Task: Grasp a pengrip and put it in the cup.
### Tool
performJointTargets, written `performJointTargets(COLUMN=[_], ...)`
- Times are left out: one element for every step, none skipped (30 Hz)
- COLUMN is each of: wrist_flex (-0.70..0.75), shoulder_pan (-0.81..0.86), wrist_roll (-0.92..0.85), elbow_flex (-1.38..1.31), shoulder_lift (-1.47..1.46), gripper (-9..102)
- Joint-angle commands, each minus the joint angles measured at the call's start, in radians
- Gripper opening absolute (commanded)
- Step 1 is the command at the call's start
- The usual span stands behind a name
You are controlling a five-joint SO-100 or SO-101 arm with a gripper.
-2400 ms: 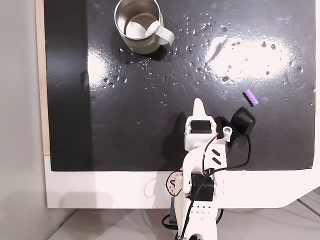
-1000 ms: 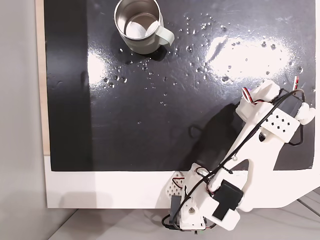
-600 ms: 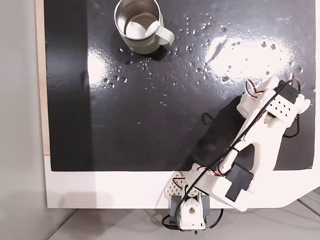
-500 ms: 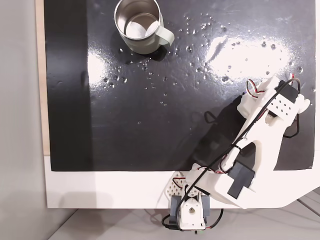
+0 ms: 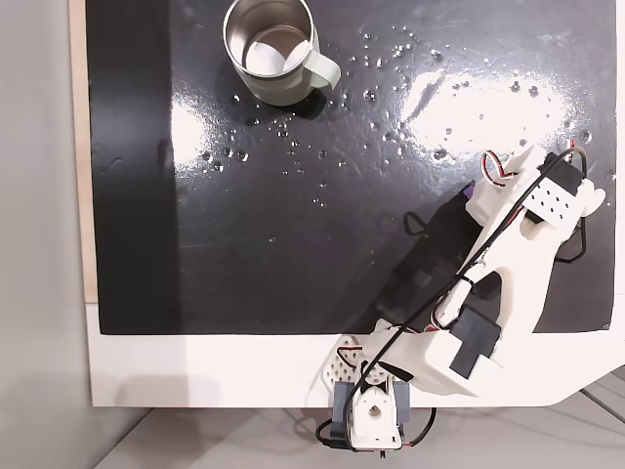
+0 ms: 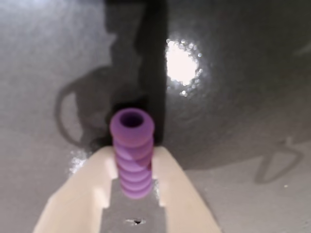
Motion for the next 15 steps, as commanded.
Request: performJointTargets(wrist_flex=[0.044,0.063,0.084,0.107,0.132,0.158,0.181,0.204,0.224,0.245,0.267,0.288,0.310,0.330,0.347], shoulder_pan=[0.014,0.011,0.006,0.000,-0.009,-0.018,-0.031,-0.043,-0.057,-0.072,-0.091,-0.109,-0.129,-0.150,-0.172], wrist_roll=[0.002,0.005,0.012,0.020,0.028,0.034,0.041,0.049,0.057,0.066,0.075,0.080,0.087,0.095,0.101], elbow_flex=[-0.069,-0.083,-0.100,-0.120,-0.143,-0.170,-0.199,-0.227,-0.258,-0.287,-0.319,-0.353,-0.388,-0.422,-0.457], shoulder_lift=[0.054,0.072,0.092,0.110,0.129,0.146,0.163,0.179,0.193,0.206,0.215,0.221,0.227,0.235,0.244], gripper=[0,0,0,0,0,0,0,0,0,0,0,0,0,0,0])
